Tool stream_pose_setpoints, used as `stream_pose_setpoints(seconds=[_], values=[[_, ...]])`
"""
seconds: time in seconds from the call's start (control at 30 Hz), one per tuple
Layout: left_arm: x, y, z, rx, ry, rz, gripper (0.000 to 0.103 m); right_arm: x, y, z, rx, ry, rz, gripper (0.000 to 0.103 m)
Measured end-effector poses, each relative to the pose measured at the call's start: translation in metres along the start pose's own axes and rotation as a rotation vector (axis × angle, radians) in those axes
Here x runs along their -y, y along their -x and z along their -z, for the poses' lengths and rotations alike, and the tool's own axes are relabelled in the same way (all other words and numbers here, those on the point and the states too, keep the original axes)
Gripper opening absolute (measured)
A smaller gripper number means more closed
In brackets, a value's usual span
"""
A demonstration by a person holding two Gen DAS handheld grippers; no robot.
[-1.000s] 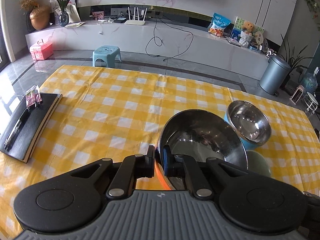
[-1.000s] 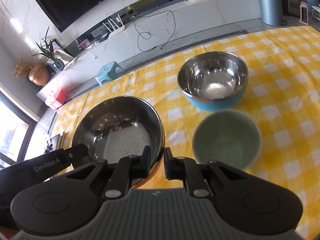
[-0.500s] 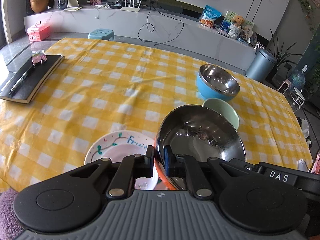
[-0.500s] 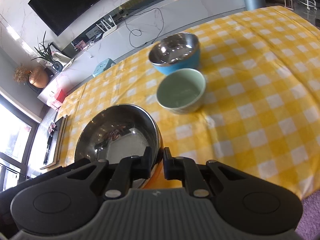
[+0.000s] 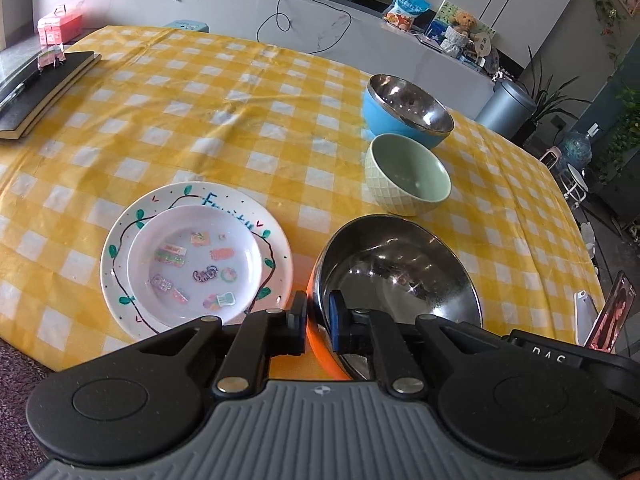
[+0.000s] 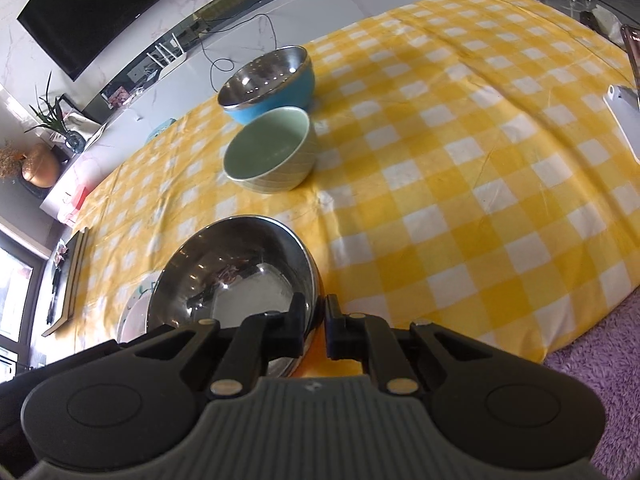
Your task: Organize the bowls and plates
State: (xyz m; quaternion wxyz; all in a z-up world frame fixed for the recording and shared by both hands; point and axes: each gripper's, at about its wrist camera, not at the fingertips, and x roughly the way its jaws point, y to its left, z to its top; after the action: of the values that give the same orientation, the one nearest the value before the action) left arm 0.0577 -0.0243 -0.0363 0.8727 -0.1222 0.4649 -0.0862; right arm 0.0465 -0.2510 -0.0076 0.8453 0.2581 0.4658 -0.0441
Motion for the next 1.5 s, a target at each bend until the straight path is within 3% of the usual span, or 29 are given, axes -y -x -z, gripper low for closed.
stream_pose_setpoints(seconds=[0.73, 0.87, 0.97, 1.07, 1.5], values=[[0.006, -0.014, -0.002, 0.003, -0.035, 0.014, 0.012, 0.000, -0.007, -0.007, 0.034, 0.013, 0.021, 0.009], [0.007, -0.012, -0.003, 0.011, -0.048, 0.003, 0.024, -0.002, -0.006, -0.005, 0.041, 0.022, 0.025, 0.012], [0.008, -0.009, -0.004, 0.015, -0.062, -0.005, 0.031, -0.003, -0.004, -0.006, 0.049, 0.034, 0.036, 0.025], [0.010, -0.006, -0.004, 0.027, -0.083, -0.017, 0.036, -0.005, -0.003, -0.006, 0.053, 0.047, 0.043, 0.028], [0.010, 0.015, -0.020, 0.110, -0.122, -0.037, 0.041, -0.015, 0.017, -0.011, 0.155, 0.119, 0.059, 0.035]])
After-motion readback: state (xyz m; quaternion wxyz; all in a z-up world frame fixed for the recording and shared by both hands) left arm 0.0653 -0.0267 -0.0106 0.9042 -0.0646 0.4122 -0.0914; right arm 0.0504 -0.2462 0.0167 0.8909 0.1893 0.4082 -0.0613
